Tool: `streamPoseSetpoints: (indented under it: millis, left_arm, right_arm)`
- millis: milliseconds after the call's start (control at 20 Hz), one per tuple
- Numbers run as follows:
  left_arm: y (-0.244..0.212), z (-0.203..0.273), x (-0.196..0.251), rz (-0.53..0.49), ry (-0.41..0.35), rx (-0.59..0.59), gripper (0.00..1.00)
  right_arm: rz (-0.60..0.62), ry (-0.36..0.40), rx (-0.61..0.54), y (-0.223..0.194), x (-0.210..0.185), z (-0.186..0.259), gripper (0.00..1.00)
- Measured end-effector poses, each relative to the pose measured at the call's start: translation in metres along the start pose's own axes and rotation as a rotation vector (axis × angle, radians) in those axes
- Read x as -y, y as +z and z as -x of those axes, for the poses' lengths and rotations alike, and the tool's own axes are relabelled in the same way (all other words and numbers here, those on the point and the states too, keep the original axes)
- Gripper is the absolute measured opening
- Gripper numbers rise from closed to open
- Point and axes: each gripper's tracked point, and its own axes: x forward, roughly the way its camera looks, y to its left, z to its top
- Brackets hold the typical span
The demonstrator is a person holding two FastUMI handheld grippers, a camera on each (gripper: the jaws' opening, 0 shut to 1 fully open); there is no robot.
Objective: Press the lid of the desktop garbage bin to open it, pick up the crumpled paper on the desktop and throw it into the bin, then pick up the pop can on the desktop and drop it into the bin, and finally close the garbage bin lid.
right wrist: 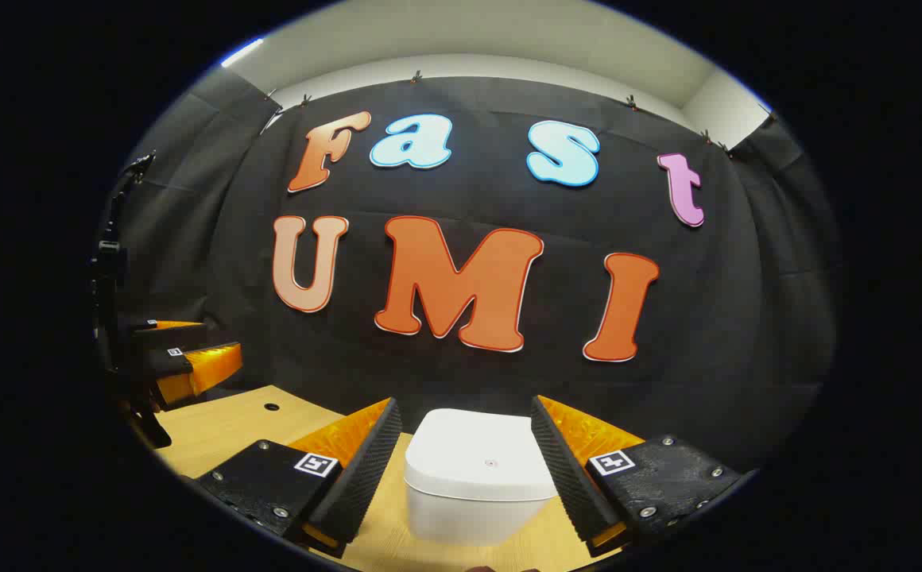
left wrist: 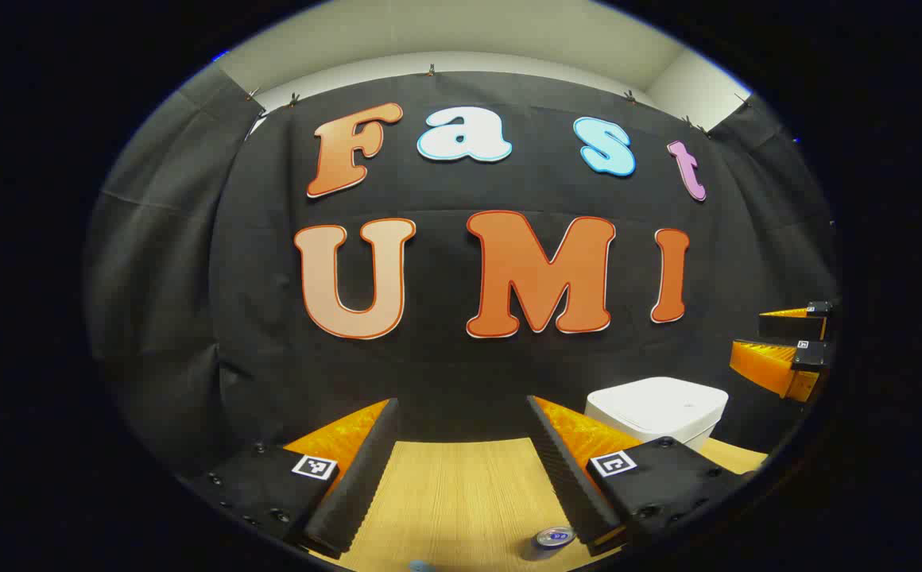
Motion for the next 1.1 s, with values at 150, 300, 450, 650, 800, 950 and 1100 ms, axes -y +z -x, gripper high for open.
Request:
streamPoseSetpoints:
  millis: [150, 300, 450, 650, 800, 950, 1100]
  left_arm:
    - [-0.003, 0.004, 0.006, 0.001, 0.044, -0.006, 1.00]
    - [-0.013, 0.010, 0.018, 0.000, 0.050, -0.031, 1.00]
    - [-0.013, 0.004, 0.016, -0.004, 0.037, -0.037, 1.00]
    - [-0.017, -0.015, 0.009, 0.011, 0.010, -0.044, 1.00]
    - [-0.014, -0.030, 0.004, 0.007, -0.025, -0.029, 1.00]
    - [-0.011, -0.044, -0.003, -0.014, -0.046, -0.017, 1.00]
    - [-0.010, -0.053, -0.011, -0.033, -0.055, -0.005, 1.00]
  right_arm:
    - [-0.004, 0.024, -0.004, -0.004, 0.004, -0.008, 0.99]
    - [-0.029, 0.044, -0.014, -0.009, 0.002, -0.011, 0.99]
    - [-0.039, 0.052, -0.034, -0.013, 0.000, -0.014, 0.99]
    - [-0.027, 0.002, -0.044, -0.011, 0.006, -0.027, 0.99]
    - [-0.033, -0.030, -0.043, -0.004, 0.002, -0.036, 0.99]
    - [-0.022, -0.062, -0.058, 0.001, 0.002, -0.046, 0.99]
    - [-0.014, -0.087, -0.082, 0.004, 0.008, -0.056, 0.96]
